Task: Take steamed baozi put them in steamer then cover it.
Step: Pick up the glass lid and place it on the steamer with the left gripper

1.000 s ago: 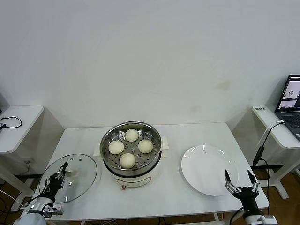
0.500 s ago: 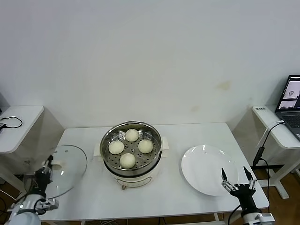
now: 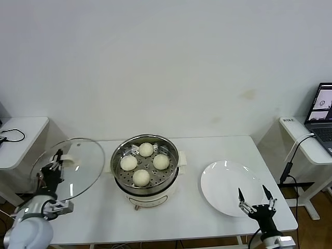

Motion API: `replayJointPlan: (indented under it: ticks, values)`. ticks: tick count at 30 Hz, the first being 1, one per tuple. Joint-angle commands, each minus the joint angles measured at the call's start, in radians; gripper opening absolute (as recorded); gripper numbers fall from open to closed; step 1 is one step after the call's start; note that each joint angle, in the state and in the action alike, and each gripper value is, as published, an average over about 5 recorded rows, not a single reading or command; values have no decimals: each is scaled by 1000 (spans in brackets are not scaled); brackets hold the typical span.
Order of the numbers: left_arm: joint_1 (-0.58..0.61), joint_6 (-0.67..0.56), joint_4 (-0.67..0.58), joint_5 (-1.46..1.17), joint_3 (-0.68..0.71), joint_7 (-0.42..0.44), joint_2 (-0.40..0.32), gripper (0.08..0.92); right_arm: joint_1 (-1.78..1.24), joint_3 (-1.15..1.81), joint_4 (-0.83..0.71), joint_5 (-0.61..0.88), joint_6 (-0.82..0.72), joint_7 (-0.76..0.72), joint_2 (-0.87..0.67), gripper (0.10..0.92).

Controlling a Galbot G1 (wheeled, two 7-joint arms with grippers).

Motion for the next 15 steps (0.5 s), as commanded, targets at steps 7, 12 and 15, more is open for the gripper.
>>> replayJointPlan:
  ticks: [7, 12, 15]
  values:
    - [-306, 215, -12, 87, 443, 126, 9, 133, 62, -54, -72, -187, 14, 5, 27, 823]
    - [-371, 299, -9, 207, 547, 206, -62, 133, 75, -66, -84, -207, 14, 7, 27, 823]
    - [-405, 334, -4, 295, 584, 261, -113, 133, 81, -73, -95, -215, 15, 7, 28, 823]
